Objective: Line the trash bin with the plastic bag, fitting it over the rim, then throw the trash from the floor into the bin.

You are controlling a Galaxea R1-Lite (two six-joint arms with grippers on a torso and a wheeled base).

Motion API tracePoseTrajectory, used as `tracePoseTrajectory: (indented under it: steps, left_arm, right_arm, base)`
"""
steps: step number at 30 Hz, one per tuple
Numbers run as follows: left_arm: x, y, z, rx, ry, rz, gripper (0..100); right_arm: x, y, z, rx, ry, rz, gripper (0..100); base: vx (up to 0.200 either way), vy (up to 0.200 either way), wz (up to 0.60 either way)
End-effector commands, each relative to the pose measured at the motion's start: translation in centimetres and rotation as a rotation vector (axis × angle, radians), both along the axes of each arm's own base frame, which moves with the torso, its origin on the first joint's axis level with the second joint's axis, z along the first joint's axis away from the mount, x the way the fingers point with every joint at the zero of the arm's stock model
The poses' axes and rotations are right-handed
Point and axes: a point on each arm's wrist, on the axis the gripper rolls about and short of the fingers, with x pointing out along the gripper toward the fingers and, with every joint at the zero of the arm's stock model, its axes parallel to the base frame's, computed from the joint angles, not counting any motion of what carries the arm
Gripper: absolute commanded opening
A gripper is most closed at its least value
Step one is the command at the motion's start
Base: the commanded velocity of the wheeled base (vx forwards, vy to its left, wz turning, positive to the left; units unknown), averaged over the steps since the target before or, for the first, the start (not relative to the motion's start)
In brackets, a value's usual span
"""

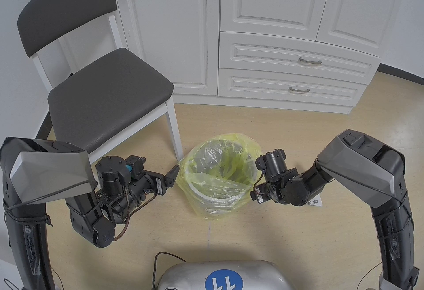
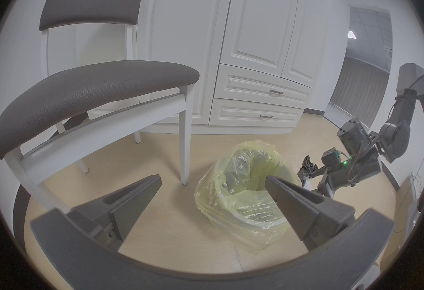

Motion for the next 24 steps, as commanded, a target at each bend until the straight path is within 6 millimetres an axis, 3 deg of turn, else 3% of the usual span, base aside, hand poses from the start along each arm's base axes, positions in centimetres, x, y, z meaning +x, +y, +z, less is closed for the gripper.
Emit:
tracePoseTrajectory:
  steps: [1, 6, 13, 16, 24]
  left_arm:
    - [0.0, 0.0, 0.0, -0.001, -0.001, 0.001, 100]
    - [0.0, 0.0, 0.1, -0.001, -0.003, 0.001, 100]
    - [-0.1, 0.0, 0.1, -0.001, -0.001, 0.0, 100]
    - [-0.1, 0.1, 0.1, -0.001, -0.001, 0.001, 100]
    - [0.0, 0.2, 0.1, -0.003, -0.002, 0.005, 100]
  right_arm:
    - [-1.4, -0.8, 2.8, 0.008, -0.012, 0.005, 100]
    - [-1.9, -1.6, 5.1, 0.034, -0.048, -0.006, 100]
    - [-1.9, -1.6, 6.3, 0.082, -0.078, -0.021, 100]
    - [-0.8, -1.0, 6.9, 0.143, -0.144, -0.019, 100]
    - [3.7, -0.8, 5.3, 0.237, -0.275, -0.078, 100]
  base:
    - [0.0, 0.0, 0.0]
    - [0.0, 0.0, 0.0]
    - [0.0, 0.0, 0.0]
    - [0.0, 0.0, 0.0]
    - [0.0, 0.0, 0.0]
